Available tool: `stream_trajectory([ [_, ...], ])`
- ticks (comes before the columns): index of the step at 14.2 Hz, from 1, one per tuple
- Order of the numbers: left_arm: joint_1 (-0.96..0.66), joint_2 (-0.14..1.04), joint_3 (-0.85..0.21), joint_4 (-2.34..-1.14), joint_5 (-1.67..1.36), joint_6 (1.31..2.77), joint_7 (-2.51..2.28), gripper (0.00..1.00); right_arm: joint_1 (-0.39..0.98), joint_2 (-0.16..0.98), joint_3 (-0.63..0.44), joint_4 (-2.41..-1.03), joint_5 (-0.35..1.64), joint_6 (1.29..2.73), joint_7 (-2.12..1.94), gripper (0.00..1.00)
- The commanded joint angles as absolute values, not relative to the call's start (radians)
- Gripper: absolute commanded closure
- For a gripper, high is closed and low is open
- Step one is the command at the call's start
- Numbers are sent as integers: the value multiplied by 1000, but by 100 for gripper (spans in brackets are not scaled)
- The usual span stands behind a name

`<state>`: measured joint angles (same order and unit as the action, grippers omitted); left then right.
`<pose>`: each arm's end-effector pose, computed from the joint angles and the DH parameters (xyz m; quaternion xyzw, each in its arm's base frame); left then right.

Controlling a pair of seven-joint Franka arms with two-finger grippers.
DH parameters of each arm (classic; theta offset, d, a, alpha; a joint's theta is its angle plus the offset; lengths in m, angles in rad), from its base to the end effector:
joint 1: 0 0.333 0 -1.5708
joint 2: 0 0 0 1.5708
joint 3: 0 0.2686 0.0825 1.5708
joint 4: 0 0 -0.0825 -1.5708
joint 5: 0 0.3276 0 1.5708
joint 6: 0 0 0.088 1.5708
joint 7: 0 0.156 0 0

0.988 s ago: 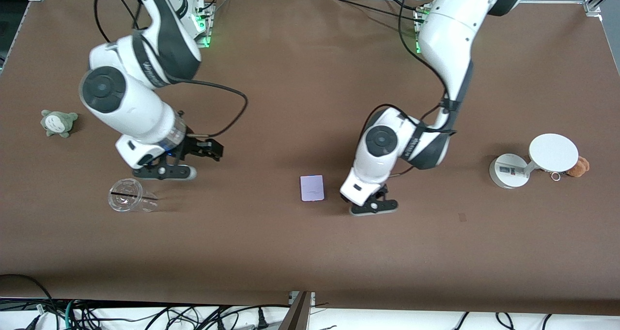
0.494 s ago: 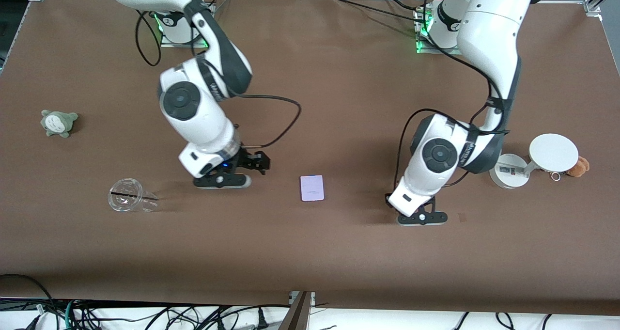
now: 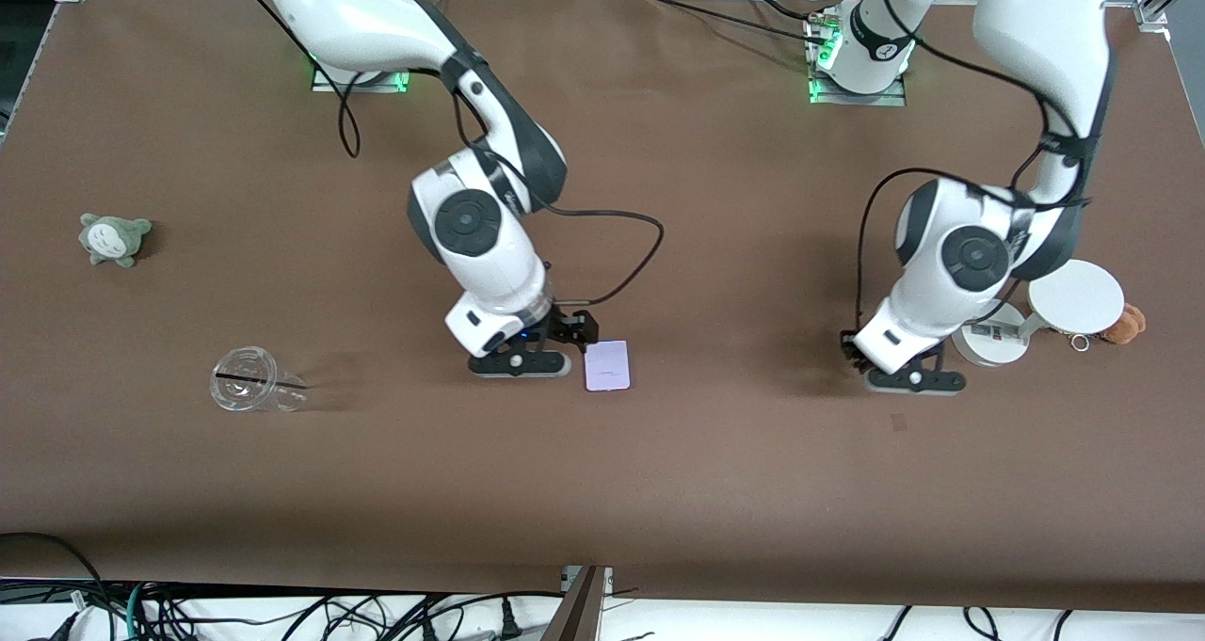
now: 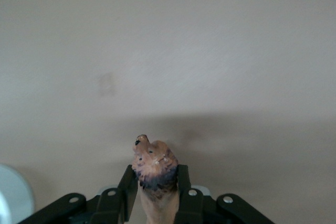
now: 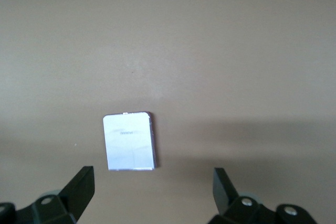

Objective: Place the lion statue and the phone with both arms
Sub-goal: 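Carry the lion toward the white cylinder while the right gripper grasps the phone, then set the lion beside the white cylinder while the right gripper lifts the phone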

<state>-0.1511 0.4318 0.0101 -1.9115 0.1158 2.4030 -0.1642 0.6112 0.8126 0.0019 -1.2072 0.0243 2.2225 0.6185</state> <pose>0.5718 -0.0766 0.2226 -0.9982 0.0306 -0.0358 0.0373 0.5719 0.4041 0.2548 -0.9948 0.0094 -0.0762 0.0674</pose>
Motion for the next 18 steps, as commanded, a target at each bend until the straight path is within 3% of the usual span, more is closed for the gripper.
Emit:
stream_trajectory([
  [1, -140, 345, 70, -2046, 140, 2479, -48, 100, 693, 932, -37, -1105, -37, 2263, 722, 0],
  [6, -83, 342, 100, -2152, 140, 2608, 18, 100, 773, 1032, -86, -1089, -101, 2360, 748, 0],
  [17, -34, 373, 97, -2241, 138, 2776, 61, 100, 801, 1083, -110, -1091, -130, 2444, 755, 0],
  [18, -34, 373, 97, -2240, 138, 2775, 58, 87, 802, 1086, -126, -1089, -129, 2447, 755, 0],
])
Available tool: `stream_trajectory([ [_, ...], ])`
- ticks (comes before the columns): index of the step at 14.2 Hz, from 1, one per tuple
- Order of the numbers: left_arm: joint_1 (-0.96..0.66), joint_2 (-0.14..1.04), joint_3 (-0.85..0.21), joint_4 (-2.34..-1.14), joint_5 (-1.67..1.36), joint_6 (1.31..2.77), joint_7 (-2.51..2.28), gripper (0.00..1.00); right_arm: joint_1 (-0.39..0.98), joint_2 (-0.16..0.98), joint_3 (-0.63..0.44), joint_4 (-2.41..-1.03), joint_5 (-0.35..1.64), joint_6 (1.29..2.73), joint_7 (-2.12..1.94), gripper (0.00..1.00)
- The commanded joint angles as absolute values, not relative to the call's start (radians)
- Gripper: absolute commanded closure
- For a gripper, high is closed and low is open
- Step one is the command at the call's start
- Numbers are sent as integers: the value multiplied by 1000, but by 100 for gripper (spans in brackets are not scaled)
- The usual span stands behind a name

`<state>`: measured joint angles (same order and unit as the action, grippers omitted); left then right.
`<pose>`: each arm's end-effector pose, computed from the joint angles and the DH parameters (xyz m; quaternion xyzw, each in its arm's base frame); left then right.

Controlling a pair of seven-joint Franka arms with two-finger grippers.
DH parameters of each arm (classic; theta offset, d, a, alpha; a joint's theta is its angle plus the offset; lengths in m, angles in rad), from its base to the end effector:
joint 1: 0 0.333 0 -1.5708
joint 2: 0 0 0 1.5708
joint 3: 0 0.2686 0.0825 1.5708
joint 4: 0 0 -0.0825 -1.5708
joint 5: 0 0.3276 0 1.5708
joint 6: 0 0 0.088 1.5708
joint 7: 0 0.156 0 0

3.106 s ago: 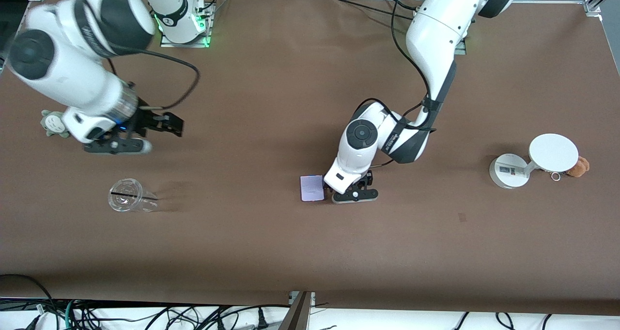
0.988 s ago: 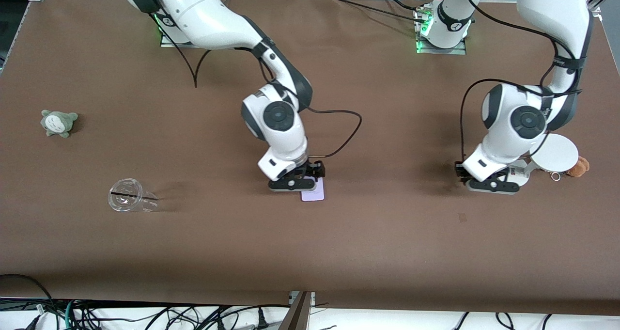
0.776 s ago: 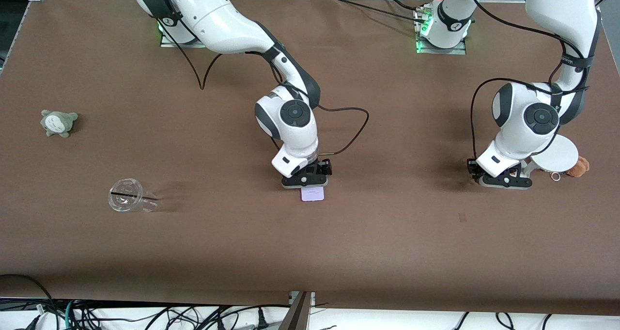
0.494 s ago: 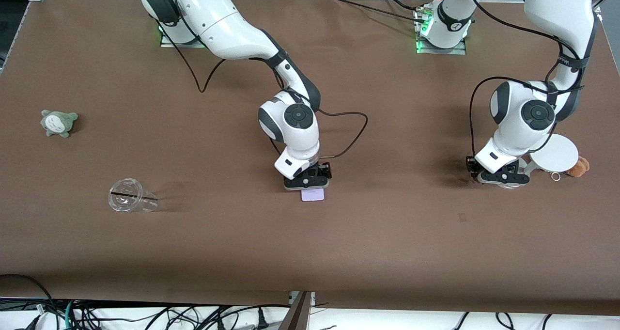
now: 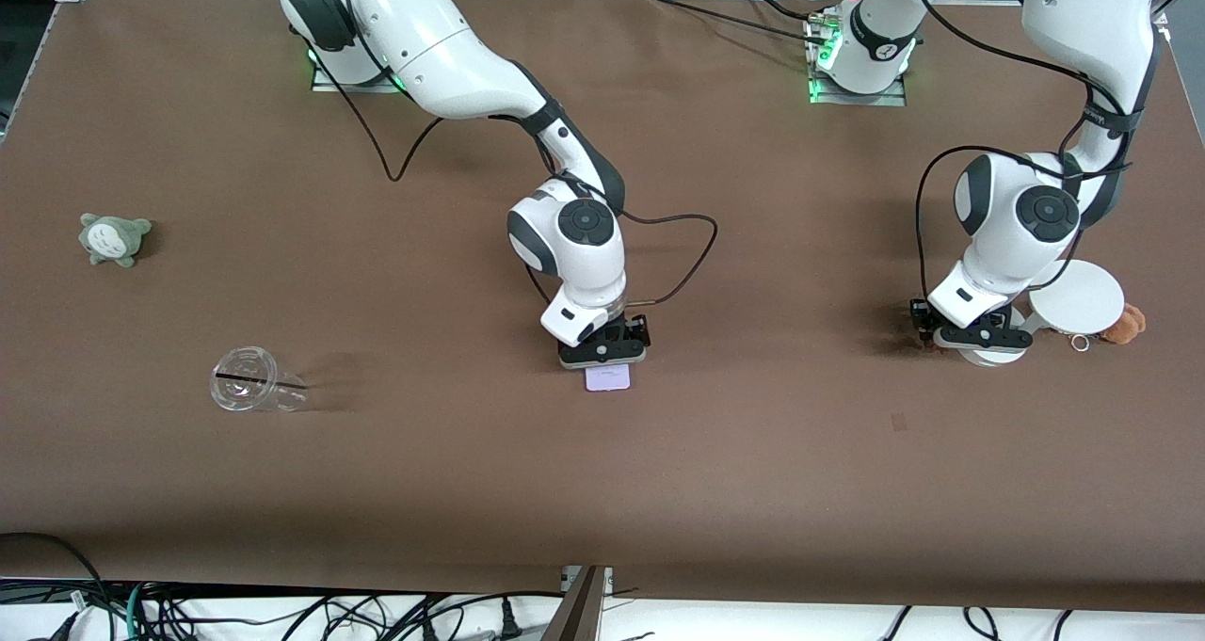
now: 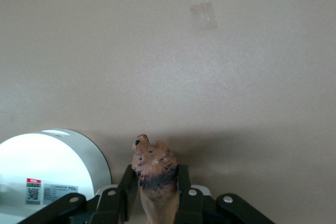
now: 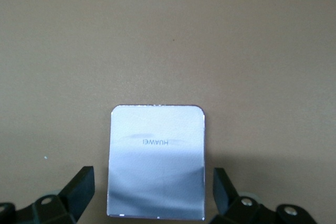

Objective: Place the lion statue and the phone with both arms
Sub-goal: 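Set the lion beside the white cylinder while the right gripper lifts the phone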

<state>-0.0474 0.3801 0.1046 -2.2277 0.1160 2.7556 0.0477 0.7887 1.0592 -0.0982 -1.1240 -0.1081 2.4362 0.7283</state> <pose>0.5233 0.0297 0.1714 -0.9949 0.0523 -0.0713 0.0486 0.5410 0.4677 0.1454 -0.9875 -0.0478 -0.1482 0.0229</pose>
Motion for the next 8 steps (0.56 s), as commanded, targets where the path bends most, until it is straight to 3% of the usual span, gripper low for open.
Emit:
stream_trajectory([
  [1, -34, 371, 97, -2235, 132, 2772, 49, 28, 805, 1094, -127, -1089, -129, 2459, 758, 0],
  [2, -32, 364, 97, -2230, 123, 2767, 48, 0, 808, 1100, -132, -1089, -129, 2473, 776, 0],
  [8, -34, 275, 46, -2163, 121, 2574, -4, 0, 821, 1112, -152, -1089, -129, 2477, 787, 0],
])
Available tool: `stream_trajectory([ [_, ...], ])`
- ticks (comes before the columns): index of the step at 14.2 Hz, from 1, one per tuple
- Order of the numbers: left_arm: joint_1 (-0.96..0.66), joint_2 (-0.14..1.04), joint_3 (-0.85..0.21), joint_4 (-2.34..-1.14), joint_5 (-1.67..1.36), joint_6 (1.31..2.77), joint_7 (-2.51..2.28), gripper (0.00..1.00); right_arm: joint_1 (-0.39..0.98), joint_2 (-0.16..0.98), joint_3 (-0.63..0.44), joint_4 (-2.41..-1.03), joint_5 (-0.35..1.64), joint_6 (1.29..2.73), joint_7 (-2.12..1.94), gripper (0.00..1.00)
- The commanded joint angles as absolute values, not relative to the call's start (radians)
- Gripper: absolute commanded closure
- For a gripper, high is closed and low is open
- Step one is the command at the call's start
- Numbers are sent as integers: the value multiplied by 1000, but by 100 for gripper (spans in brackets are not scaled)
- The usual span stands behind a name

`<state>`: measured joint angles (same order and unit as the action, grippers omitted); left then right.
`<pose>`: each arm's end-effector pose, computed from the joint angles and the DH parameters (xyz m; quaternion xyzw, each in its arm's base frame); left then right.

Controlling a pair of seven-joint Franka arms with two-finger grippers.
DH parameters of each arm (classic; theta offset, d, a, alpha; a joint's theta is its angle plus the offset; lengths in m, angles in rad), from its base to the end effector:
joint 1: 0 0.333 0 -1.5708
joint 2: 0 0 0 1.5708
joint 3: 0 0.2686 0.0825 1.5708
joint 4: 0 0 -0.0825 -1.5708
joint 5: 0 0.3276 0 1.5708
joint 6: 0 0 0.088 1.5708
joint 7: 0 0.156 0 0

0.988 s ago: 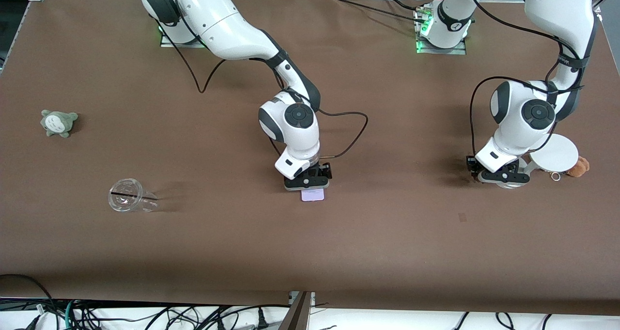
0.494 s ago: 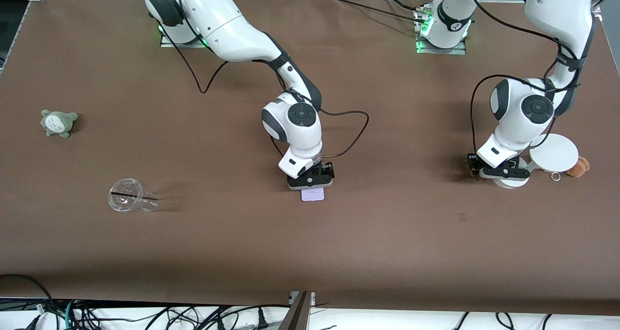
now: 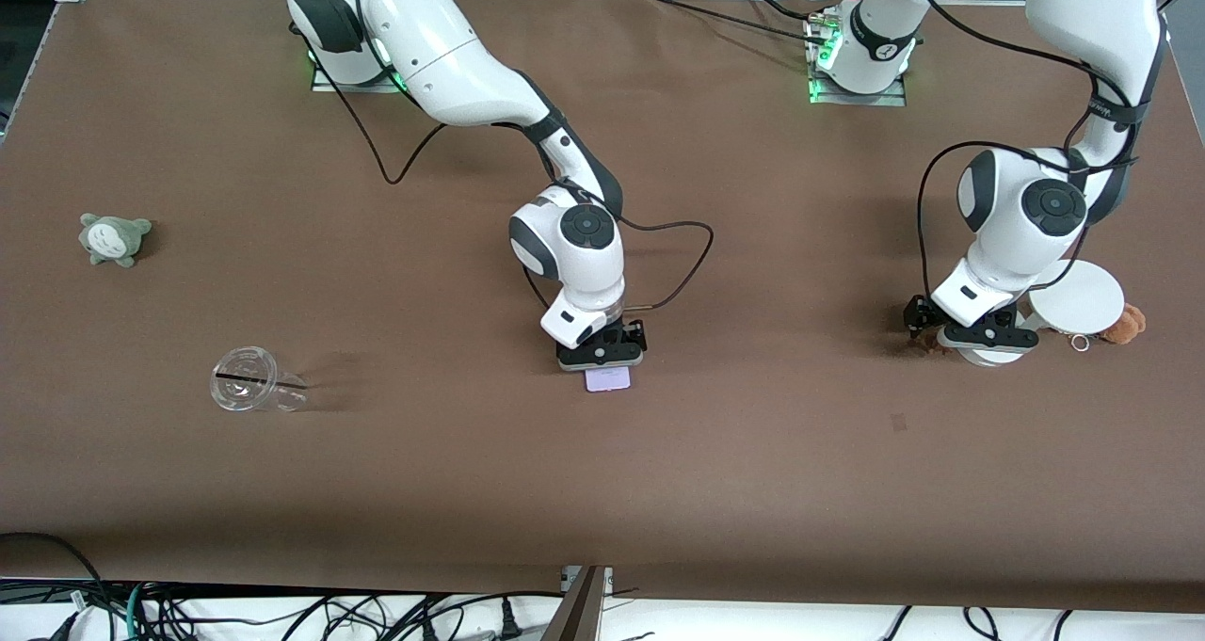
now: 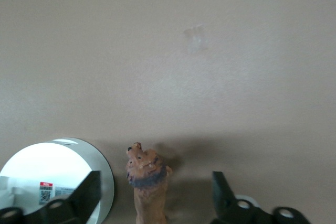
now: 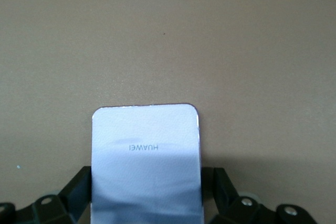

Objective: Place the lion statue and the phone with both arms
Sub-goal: 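Set the lion beside the white cylinder while the right gripper lifts the phone, then open the left gripper and withdraw while the right gripper carries the phone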

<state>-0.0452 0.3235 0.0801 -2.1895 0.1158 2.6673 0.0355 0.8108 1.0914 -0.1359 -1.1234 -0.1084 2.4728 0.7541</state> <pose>0.5337 0.0189 0.2049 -0.9947 0.0526 -0.0753 0.0455 0.5421 0.4650 0.1293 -0.9860 -0.0424 -0.1606 0.0153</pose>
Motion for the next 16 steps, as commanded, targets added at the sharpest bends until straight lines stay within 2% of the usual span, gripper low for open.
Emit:
stream_trajectory([
  [1, -34, 264, 22, -2140, 121, 2532, -49, 0, 821, 1111, -152, -1089, -127, 2477, 787, 0],
  [3, -35, 247, -24, -2071, 121, 2412, -136, 0, 821, 1108, -150, -1089, -126, 2477, 784, 2],
  [4, -35, 227, -43, -2024, 120, 2317, -156, 0, 821, 1106, -150, -1089, -124, 2476, 784, 8],
  [7, -34, 177, -63, -1831, 77, 2017, -158, 0, 819, 1098, -153, -1089, -121, 2470, 782, 40],
  [8, -34, 161, -61, -1763, 28, 1925, -156, 0, 818, 1092, -152, -1089, -121, 2467, 779, 47],
  [10, -34, 137, -57, -1672, 6, 1806, -155, 0, 811, 1077, -152, -1089, -121, 2448, 773, 48],
  [12, -34, 120, -49, -1616, 2, 1747, -153, 0, 793, 1042, -156, -1089, -118, 2369, 726, 48],
  [16, 14, 83, -49, -1559, -17, 1661, -153, 0, 655, 924, -146, -1130, 10, 2252, 453, 48],
])
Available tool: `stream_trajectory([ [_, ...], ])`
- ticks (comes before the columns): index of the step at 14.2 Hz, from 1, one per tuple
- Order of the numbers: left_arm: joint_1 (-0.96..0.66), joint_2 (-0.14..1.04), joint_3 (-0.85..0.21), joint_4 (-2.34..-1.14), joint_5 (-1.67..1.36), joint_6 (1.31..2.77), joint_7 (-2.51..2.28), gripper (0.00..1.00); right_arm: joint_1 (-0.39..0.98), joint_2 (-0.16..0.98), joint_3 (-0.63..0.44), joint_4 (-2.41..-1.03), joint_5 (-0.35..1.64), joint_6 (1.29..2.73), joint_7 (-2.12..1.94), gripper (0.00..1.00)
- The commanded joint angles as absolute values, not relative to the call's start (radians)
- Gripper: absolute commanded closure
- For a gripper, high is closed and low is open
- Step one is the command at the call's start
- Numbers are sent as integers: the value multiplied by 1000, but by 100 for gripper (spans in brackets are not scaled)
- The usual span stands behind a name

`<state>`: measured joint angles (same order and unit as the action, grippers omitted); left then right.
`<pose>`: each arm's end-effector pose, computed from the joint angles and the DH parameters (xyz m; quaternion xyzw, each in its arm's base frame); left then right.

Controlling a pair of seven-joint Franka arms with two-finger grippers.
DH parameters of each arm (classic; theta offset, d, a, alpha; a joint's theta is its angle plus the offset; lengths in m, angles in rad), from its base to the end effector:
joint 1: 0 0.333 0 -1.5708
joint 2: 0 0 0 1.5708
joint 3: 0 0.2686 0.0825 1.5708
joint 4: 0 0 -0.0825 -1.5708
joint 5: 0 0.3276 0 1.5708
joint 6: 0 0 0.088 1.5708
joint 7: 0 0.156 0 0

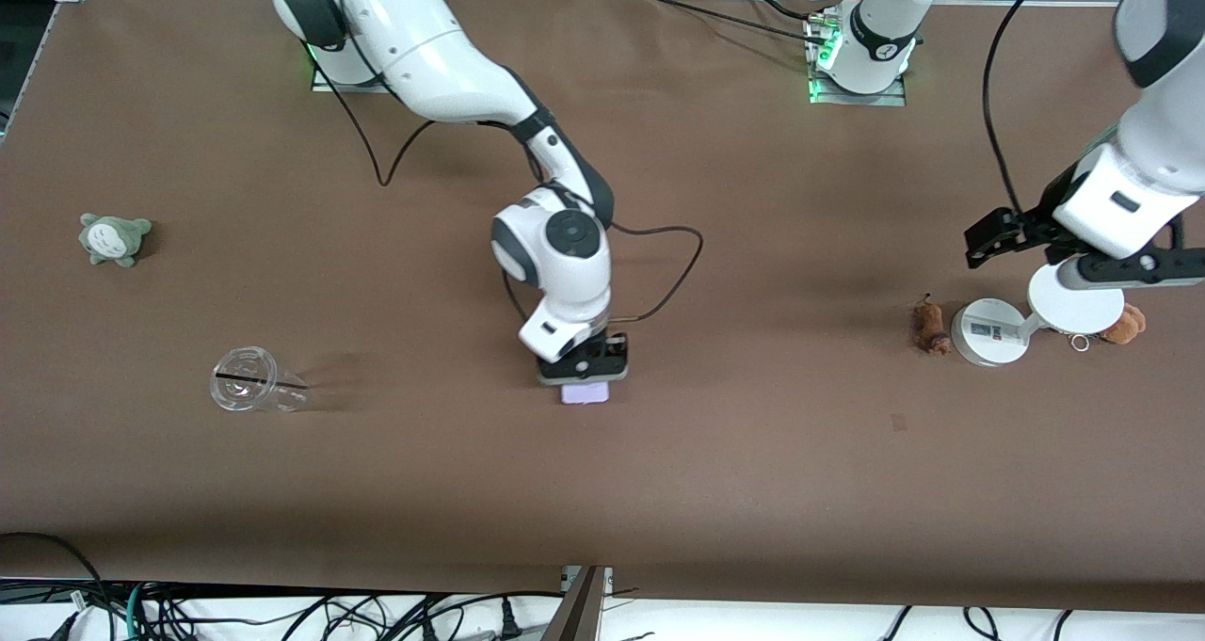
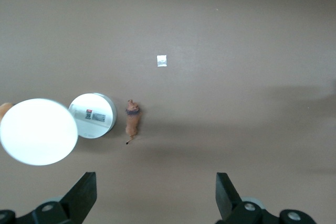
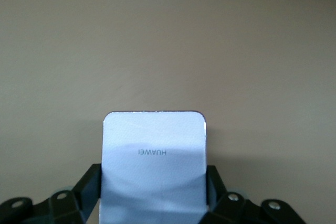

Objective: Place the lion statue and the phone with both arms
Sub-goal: 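Open the left gripper and withdraw while the right gripper carries the phone, then lower the phone beside the glass cup and open the right gripper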

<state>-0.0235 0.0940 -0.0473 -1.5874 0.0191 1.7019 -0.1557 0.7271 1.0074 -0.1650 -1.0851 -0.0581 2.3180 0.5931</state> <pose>0.5321 -0.0342 0.4844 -0.9991 -0.0414 -0.0111 0.0061 0.5905 0.4090 0.1890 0.9880 0.0475 0.1465 0.0096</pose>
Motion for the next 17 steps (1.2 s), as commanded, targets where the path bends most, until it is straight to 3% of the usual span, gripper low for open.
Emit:
stream_trajectory([
  [1, 26, 80, -49, -1562, -23, 1651, -152, 0, 623, 901, -149, -1150, 38, 2237, 390, 48],
  [8, 66, 127, -46, -1508, -51, 1565, -150, 0, 378, 805, -150, -1331, 125, 2246, 147, 47],
  [13, 64, 130, -48, -1505, -55, 1560, -152, 0, 305, 813, -144, -1439, 155, 2382, 129, 46],
  [17, 63, 130, -48, -1505, -55, 1560, -152, 0, 313, 813, -143, -1474, 221, 2391, 115, 43],
])
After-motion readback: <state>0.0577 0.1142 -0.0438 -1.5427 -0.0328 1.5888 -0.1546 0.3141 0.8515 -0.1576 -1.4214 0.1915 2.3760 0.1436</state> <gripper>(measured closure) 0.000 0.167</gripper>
